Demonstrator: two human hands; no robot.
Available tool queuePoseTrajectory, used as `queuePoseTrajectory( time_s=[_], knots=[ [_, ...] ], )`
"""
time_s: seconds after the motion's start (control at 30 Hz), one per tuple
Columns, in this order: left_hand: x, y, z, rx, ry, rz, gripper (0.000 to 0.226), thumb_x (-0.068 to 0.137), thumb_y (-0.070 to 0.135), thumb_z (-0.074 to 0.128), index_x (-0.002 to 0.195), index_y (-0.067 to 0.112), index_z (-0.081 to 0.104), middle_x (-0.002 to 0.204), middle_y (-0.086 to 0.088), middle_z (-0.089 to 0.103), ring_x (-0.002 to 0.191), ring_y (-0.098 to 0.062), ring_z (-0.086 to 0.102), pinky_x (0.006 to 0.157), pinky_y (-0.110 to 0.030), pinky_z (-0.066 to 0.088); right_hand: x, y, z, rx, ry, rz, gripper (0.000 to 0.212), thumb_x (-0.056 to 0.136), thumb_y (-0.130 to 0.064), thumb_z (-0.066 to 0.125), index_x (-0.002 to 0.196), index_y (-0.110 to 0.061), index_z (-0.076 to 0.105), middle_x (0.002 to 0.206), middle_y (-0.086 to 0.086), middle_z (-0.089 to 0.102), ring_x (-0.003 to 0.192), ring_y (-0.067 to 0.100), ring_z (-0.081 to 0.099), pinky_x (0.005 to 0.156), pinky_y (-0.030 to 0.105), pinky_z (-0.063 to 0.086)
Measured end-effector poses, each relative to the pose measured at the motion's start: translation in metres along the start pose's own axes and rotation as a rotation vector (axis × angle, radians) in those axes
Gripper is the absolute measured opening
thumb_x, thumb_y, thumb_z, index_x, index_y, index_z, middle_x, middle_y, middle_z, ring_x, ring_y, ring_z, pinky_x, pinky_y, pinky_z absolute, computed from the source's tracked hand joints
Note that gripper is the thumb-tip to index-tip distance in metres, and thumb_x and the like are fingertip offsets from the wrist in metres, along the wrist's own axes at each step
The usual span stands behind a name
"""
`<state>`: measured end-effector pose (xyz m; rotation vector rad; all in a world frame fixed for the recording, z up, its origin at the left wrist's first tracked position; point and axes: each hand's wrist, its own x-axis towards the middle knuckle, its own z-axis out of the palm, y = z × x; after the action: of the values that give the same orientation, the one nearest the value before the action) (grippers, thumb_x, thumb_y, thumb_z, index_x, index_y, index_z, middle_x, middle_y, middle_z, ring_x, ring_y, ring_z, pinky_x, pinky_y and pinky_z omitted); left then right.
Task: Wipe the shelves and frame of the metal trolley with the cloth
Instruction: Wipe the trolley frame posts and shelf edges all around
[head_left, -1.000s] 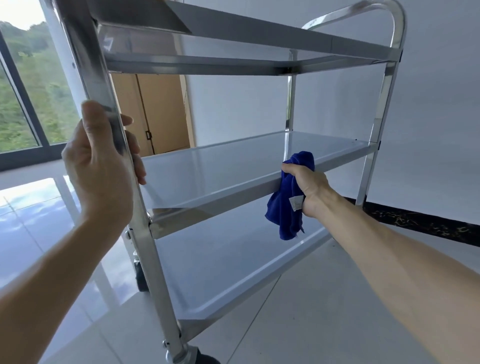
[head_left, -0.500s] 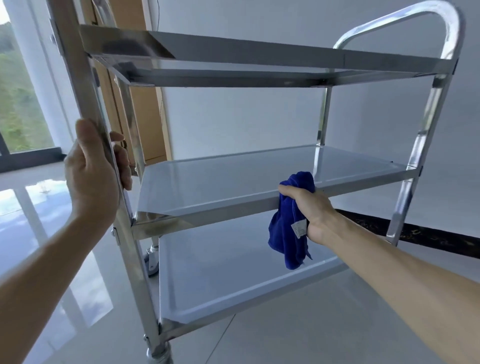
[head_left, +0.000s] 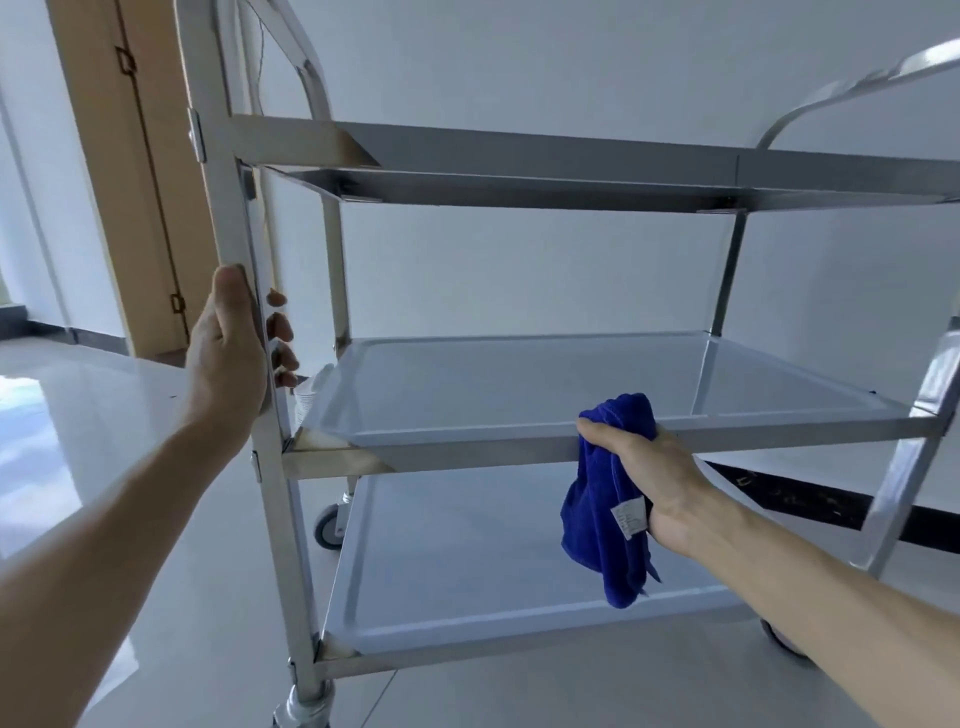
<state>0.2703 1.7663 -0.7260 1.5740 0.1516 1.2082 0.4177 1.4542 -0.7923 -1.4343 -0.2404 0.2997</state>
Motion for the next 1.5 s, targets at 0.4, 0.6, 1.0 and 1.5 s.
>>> queuePoseTrajectory(
  time_s=[0.4, 0.6, 1.0, 1.5],
  knots=[
    [-0.001, 0.008, 0.075, -0.009, -0.205, -0.125, 0.054, 0.101, 0.057, 0.024, 0.104, 0.012, 0.055, 0.09, -0.013, 0.06, 0.07, -0.027, 0.06, 0.069, -0.043, 0.051, -0.031, -0.01, -0.083, -0.276, 0.144, -0.207, 0.028, 0.078, -0.042, 0.082, 0.097, -0.025, 0.068, 0.084, -0.003, 0.075, 0.086, 0.023, 0.072, 0.071, 0.035, 0.055],
    [-0.003, 0.015, 0.104, -0.04, -0.292, -0.196, 0.064, 0.095, 0.061, 0.027, 0.109, 0.005, 0.056, 0.092, -0.015, 0.062, 0.073, -0.028, 0.06, 0.065, -0.035, 0.05, -0.045, -0.034, -0.101, -0.553, 0.256, -0.382, 0.017, 0.082, -0.043, 0.078, 0.091, -0.037, 0.065, 0.079, -0.018, 0.071, 0.081, 0.01, 0.069, 0.072, 0.032, 0.055],
    [0.006, 0.023, 0.129, -0.253, -0.5, -0.346, 0.057, 0.093, 0.054, 0.038, 0.126, 0.014, 0.06, 0.123, -0.008, 0.069, 0.108, -0.027, 0.068, 0.089, -0.039, 0.055, -0.064, -0.234, -0.011, -0.515, 0.116, -1.058, 0.035, 0.087, -0.028, 0.077, 0.109, -0.032, 0.051, 0.1, -0.02, 0.07, 0.091, 0.003, 0.067, 0.071, 0.013, 0.051],
    [0.057, 0.099, 0.17, -0.365, -0.239, -0.364, 0.036, 0.095, 0.043, 0.047, 0.087, 0.017, 0.07, 0.083, -0.001, 0.062, 0.075, -0.016, 0.056, 0.073, -0.033, 0.037, 0.089, -0.387, 0.132, -1.129, 0.228, -1.182, 0.048, 0.087, -0.031, 0.068, 0.13, -0.037, 0.046, 0.123, 0.003, 0.046, 0.102, 0.029, 0.043, 0.084, 0.044, 0.031]
  ],
)
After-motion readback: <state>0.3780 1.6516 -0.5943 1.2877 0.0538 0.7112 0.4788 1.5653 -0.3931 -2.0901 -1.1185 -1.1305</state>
